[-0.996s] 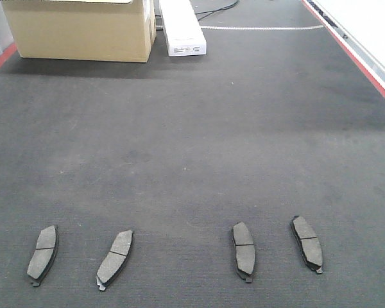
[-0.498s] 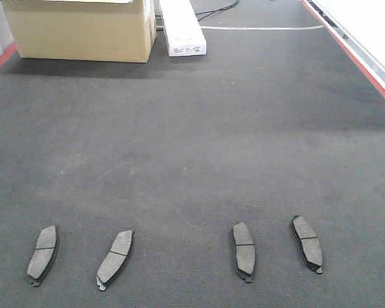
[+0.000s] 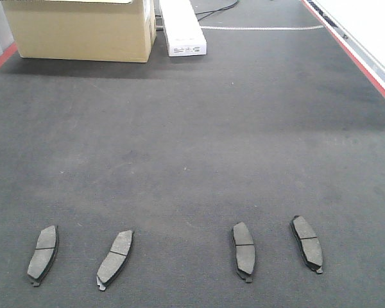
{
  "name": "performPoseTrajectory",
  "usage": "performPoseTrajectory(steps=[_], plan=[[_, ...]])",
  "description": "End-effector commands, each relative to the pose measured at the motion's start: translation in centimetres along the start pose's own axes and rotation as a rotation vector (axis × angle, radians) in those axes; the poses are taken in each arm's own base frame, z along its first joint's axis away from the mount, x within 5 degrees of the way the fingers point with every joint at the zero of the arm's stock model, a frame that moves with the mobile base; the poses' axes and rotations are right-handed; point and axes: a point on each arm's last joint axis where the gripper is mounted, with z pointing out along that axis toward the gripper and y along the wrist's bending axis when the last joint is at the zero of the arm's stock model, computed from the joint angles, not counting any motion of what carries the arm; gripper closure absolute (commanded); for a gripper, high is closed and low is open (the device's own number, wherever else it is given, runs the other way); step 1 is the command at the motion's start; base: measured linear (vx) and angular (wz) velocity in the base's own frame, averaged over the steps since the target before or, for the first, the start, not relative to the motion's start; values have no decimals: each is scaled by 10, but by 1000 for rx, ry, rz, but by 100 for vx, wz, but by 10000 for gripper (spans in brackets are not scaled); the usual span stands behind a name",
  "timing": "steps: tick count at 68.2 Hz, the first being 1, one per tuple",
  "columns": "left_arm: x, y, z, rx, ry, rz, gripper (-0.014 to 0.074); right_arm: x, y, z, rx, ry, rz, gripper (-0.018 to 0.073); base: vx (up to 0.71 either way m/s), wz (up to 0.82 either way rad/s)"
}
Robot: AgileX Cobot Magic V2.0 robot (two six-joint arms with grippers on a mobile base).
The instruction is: Move and align brake pads A on conveyor
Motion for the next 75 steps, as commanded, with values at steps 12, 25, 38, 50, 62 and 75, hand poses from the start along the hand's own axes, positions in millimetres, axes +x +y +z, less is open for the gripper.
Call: performPoseTrajectory(steps=[12,25,38,50,62,75], plan=[[-1,-1,0,10,-66,-10,602,-3,1,0,-9,-66,-15,571,0,0],[-1,-1,0,10,-66,-10,602,-3,1,0,-9,-66,-15,571,0,0],[-1,-1,0,10,-66,-10,602,-3,1,0,-9,-66,-15,571,0,0],[-1,-1,0,10,-66,-10,602,-3,1,0,-9,-66,-15,571,0,0],[-1,-1,0,10,-66,-10,602,-3,1,0,-9,-66,-15,571,0,0],[-1,-1,0,10,-66,-10,602,-3,1,0,-9,-66,-15,571,0,0]])
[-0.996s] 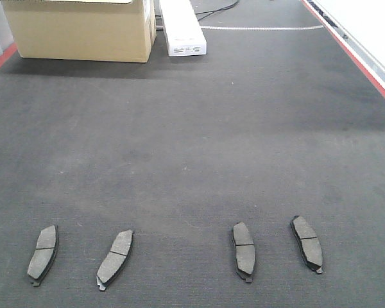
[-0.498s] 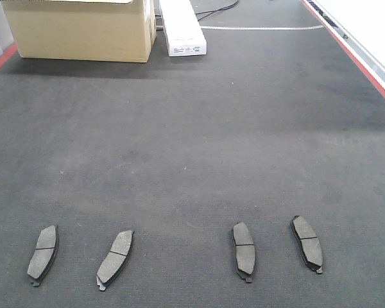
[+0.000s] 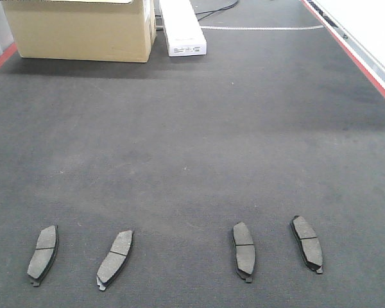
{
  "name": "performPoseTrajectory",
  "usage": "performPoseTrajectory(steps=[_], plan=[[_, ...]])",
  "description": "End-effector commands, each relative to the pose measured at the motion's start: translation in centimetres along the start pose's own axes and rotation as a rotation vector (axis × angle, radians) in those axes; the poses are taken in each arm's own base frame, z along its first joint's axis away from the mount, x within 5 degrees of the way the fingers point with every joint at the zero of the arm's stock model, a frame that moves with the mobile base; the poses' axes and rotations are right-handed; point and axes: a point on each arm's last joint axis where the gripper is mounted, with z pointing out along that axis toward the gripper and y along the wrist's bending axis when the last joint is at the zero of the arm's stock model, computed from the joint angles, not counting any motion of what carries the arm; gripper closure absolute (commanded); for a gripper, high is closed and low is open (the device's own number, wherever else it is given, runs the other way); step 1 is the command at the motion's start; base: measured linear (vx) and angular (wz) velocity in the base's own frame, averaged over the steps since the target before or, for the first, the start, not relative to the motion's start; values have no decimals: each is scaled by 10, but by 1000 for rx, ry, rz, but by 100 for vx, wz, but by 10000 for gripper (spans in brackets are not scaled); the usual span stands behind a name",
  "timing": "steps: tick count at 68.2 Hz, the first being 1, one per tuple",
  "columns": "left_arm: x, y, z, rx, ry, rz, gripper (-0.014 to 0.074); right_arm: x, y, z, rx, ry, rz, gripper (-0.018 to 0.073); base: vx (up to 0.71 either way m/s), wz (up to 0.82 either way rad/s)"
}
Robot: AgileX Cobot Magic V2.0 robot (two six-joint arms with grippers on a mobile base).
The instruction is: Move and align brake pads A on conveyor
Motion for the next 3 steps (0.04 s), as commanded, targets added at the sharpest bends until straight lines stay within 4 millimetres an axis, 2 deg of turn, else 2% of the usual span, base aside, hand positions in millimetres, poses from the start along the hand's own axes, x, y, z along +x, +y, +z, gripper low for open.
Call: performPoseTrajectory(steps=[1,3], plan=[[-1,-1,0,10,-66,-10,602,-3,1,0,-9,-67,-15,571,0,0],[-1,-1,0,10,-66,-10,602,-3,1,0,-9,-67,-15,571,0,0]])
